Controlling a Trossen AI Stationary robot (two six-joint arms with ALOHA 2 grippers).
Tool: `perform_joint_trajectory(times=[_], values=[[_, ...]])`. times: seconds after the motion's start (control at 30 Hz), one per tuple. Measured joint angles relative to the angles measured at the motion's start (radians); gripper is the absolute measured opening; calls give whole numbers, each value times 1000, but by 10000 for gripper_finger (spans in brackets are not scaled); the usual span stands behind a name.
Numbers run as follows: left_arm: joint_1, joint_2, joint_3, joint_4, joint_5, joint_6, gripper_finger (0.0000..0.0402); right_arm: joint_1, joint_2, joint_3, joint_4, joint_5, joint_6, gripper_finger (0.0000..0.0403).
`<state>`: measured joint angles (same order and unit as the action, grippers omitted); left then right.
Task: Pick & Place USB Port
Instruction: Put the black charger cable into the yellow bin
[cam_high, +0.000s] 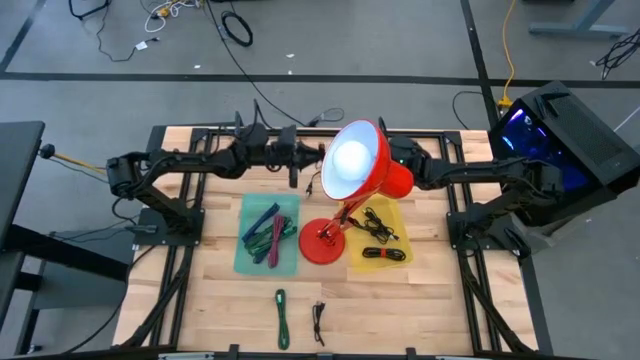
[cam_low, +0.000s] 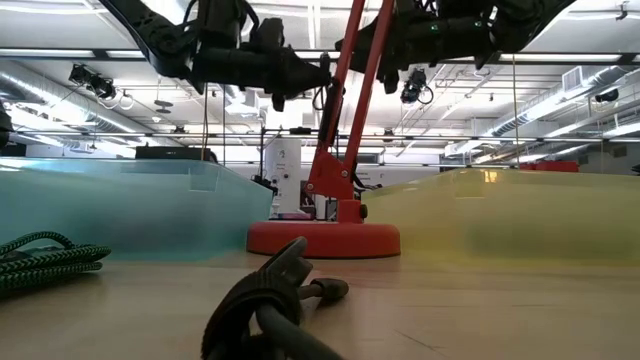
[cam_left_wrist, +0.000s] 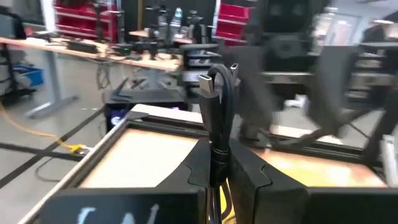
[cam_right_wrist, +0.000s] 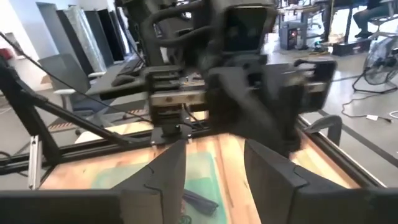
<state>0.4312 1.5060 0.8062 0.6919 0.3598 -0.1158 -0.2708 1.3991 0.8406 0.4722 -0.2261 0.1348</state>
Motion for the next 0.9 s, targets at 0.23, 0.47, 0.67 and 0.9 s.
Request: perform_joint_trajectory(times=[0.23, 0.47, 0.67, 0.9], values=[[-66, -1, 0, 12, -6, 13, 32, -2, 0, 0, 5, 75, -16, 165], [-117, -1, 0, 14, -72, 56, 32, 0, 0, 0, 21, 67, 1, 165], [-120, -1, 0, 54, -70, 46, 32, 17, 0, 0, 34, 91, 2, 165], [-151, -1, -1, 96, -91, 48, 32, 23, 31, 0, 128, 66, 0, 164]])
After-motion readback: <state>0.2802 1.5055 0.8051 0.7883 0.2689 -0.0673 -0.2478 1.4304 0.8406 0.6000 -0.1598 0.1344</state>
